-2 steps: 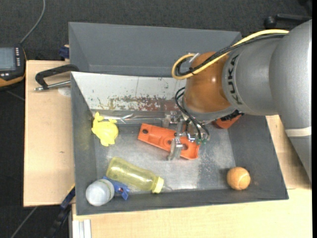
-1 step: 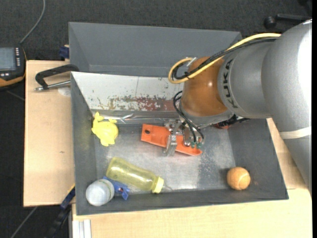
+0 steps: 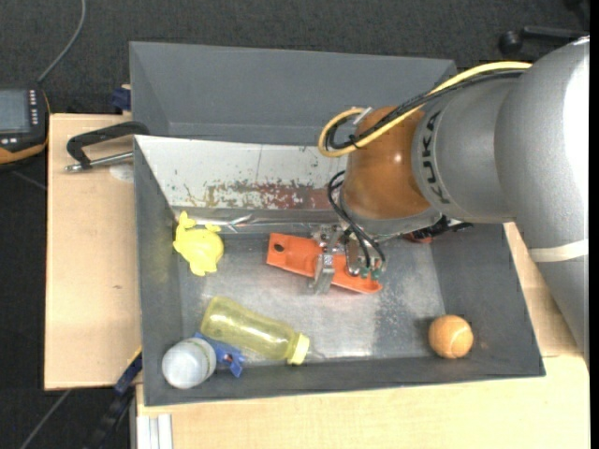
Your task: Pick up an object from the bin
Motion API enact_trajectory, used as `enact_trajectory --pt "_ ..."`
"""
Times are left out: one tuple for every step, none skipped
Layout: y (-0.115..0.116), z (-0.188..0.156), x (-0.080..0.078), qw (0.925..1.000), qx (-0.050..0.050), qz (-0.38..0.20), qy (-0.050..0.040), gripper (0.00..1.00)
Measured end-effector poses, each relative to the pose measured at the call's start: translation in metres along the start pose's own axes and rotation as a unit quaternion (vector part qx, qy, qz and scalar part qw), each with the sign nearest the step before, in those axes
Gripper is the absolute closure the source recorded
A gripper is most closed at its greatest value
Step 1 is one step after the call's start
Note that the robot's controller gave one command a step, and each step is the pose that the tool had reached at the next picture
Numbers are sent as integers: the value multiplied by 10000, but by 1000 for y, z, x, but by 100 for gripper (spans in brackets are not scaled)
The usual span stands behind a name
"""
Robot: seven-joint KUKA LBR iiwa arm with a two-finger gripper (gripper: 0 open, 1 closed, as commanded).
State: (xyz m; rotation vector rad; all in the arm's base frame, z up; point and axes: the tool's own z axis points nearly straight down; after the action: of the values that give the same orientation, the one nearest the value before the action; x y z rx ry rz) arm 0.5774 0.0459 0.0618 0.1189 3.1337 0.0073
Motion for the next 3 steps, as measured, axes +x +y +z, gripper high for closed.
enact_trajectory --pt "0 -10 2 10000 2 23 32 100" --pt "0 -32 1 10000 -1 8 16 100" --pt "1 -55 -1 10000 -9 5 -24 100"
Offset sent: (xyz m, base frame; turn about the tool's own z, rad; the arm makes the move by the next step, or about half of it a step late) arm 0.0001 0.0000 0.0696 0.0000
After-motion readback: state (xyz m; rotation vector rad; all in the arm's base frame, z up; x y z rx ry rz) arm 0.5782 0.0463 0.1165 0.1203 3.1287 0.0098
